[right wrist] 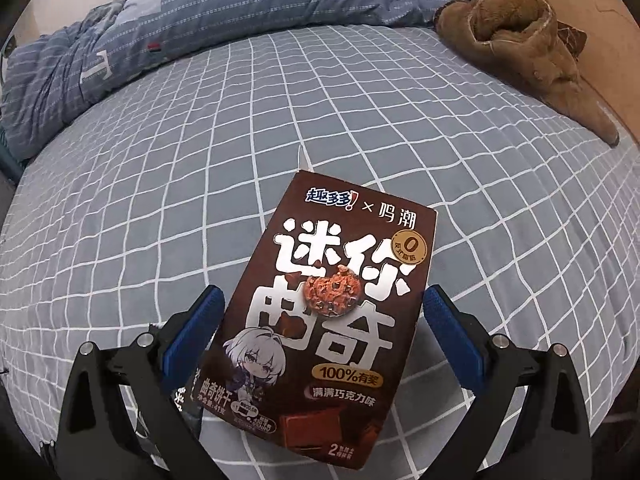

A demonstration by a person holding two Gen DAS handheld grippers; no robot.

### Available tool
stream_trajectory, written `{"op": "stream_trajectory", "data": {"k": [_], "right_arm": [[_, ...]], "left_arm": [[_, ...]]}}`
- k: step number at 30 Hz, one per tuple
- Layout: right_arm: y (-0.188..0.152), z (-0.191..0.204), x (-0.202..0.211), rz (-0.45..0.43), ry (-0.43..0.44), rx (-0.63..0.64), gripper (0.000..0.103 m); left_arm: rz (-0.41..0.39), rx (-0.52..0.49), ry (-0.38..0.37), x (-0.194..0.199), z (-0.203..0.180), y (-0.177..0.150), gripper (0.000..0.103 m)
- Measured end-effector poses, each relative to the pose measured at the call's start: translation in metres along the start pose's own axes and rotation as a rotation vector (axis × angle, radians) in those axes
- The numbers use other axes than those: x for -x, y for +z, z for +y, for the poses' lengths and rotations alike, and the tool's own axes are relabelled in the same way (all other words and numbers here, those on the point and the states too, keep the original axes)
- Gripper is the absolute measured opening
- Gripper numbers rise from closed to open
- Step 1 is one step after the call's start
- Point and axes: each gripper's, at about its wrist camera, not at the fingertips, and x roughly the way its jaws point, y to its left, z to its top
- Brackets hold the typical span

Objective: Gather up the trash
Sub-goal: 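Grasp the brown cookie box with the right tool while the left tool grasps the black packet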

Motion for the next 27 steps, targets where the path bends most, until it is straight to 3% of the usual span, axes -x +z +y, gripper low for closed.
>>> {"op": "stream_trajectory", "data": {"k": [8, 22, 27], "right_arm": [[-0.002, 0.008, -0.006, -0.014, -0.058, 0.018, 0.097], [-0.005, 0.001, -0.005, -0.022, -0.015, -0.002, 0.097], [-0.003, -0.003, -0.003, 0.017, 0.007, -0.019, 0.097]], "left_arm": [[0.002, 0.001, -0.002, 0.001, 0.000, -0.002, 0.097], [0.007, 0.000, -0.011, -0.005, -0.011, 0.002, 0.097], [0.009, 0.010, -0.018, -0.009, -0.014, 0.005, 0.097]]}}
